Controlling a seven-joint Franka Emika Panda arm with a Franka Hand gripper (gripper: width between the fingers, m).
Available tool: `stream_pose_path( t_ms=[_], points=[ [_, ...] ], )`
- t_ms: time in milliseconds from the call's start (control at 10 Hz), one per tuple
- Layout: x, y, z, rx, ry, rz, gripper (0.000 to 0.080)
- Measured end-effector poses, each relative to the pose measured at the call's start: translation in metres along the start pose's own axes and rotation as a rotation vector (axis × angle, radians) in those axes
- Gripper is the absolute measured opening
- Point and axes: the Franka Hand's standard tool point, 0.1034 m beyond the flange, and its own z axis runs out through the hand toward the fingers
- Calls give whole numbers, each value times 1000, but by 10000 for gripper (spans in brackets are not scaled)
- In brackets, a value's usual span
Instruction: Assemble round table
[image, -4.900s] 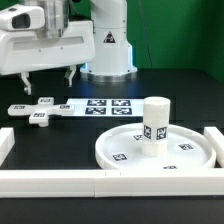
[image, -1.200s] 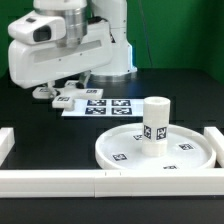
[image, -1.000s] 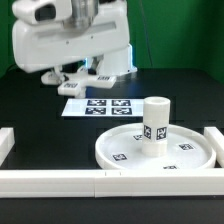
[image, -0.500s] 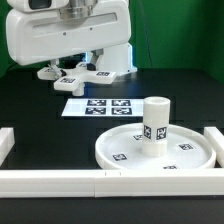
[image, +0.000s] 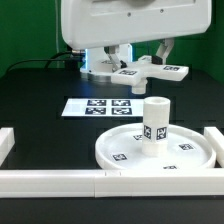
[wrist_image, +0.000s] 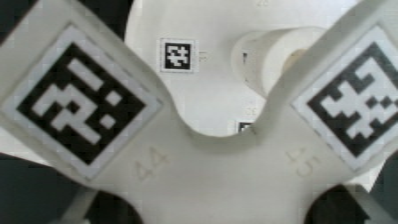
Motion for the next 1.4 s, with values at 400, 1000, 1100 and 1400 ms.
stream_pose_path(
  t_ms=[400, 1000, 1100, 1400],
  points=[
    [-7, -9, 8, -26, 24, -43, 446],
    [-9, -32, 15, -28, 23, -81, 446],
    [-9, -32, 15, -27, 22, -81, 446],
    [-18, -43, 21, -22, 12, -97, 446]
  ],
)
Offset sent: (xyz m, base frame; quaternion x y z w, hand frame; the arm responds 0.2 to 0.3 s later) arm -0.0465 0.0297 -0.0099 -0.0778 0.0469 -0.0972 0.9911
